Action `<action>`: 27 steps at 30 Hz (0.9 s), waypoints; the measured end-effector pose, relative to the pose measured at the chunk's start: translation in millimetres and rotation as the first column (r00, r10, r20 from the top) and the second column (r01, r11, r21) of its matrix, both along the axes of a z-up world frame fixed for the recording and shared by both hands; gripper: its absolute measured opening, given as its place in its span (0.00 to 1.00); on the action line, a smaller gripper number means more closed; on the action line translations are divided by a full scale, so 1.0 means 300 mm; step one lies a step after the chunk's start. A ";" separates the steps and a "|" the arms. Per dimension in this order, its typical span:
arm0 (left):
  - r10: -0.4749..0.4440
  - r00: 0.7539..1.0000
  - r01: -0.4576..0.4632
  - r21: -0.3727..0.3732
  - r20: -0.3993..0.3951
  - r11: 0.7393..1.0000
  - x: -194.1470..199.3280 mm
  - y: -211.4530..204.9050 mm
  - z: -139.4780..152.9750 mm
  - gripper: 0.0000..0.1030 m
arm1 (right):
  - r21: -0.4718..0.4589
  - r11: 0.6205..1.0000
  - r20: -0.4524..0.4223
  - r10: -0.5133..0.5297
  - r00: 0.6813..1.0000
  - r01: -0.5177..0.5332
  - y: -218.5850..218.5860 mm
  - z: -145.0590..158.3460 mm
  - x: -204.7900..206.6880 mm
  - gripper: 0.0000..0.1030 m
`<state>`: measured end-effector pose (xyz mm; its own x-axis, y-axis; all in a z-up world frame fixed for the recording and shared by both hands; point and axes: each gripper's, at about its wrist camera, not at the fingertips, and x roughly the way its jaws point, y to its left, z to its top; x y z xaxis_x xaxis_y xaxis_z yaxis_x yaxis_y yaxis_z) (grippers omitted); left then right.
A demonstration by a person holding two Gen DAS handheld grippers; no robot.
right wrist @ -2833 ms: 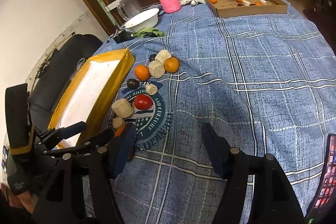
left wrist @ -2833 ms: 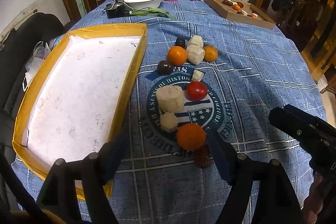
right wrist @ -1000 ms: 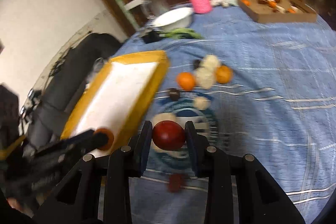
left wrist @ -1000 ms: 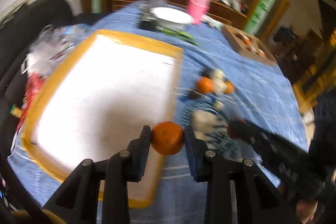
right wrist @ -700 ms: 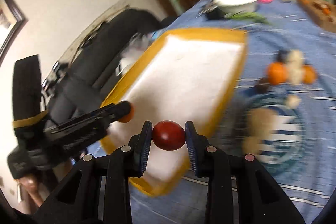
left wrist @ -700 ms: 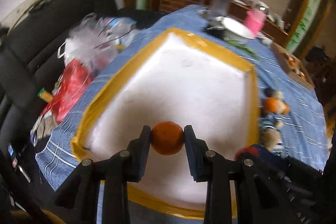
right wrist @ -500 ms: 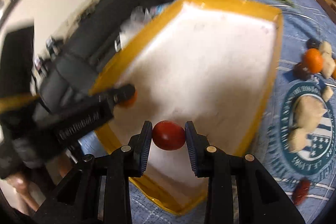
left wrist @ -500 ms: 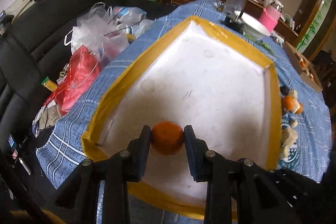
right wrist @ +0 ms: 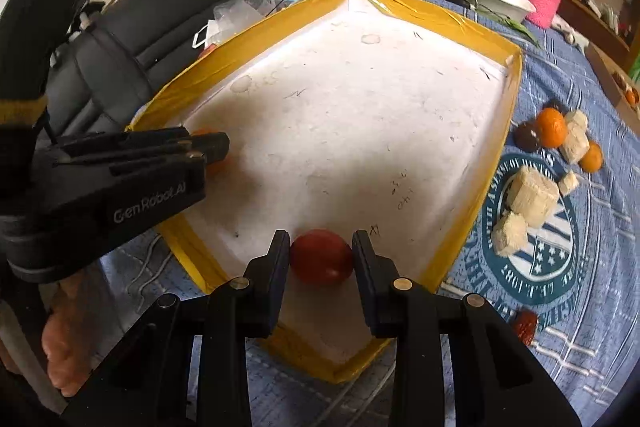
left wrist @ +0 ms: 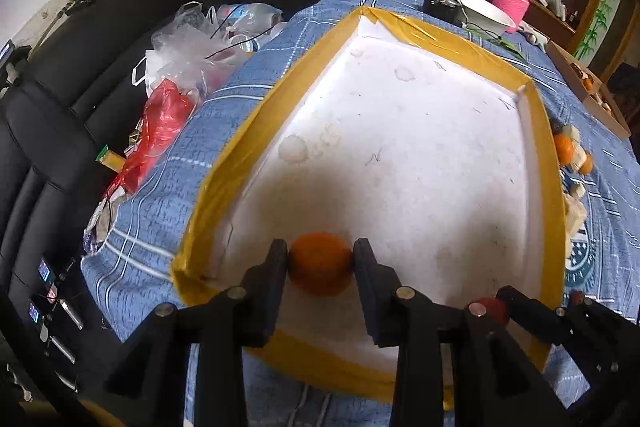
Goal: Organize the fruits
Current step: 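Carry the tangerine into the white tray and open the left gripper while the right gripper releases the tomato there, then move both grippers back to the fruit cluster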
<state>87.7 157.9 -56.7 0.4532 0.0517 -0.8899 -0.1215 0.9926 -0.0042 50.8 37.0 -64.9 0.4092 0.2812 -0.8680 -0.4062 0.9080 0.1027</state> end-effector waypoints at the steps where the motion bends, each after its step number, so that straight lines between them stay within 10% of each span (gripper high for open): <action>1: 0.001 1.000 -0.001 -0.011 0.001 1.000 0.009 0.005 -0.001 0.39 | 0.001 1.000 0.004 -0.002 1.000 0.002 0.001 -0.002 0.005 0.30; 4: -0.001 1.000 0.002 -0.052 0.007 0.999 0.019 0.023 -0.002 0.65 | 0.080 0.997 -0.015 0.003 1.000 -0.002 -0.017 0.007 0.002 0.38; 8: -0.010 0.997 0.017 -0.091 0.074 0.996 -0.024 0.011 0.047 0.69 | 0.180 0.983 0.009 -0.026 1.000 0.024 -0.085 0.069 -0.040 0.65; 16: -0.142 0.972 0.162 -0.092 0.189 0.983 -0.181 -0.196 0.197 0.76 | 0.357 0.919 0.021 -0.184 0.983 0.165 -0.401 0.166 -0.217 0.66; 27: -0.345 0.928 0.364 -0.140 0.144 0.921 -0.306 -0.458 0.163 0.76 | 0.355 0.849 0.001 -0.419 0.908 0.391 -0.714 0.161 -0.364 0.53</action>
<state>-4.1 20.6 -7.9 0.5144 -0.2711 -0.8136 0.2488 0.9551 -0.1609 -58.3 -177.3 -16.6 0.6113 0.3469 -0.7113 -0.0291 0.9080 0.4179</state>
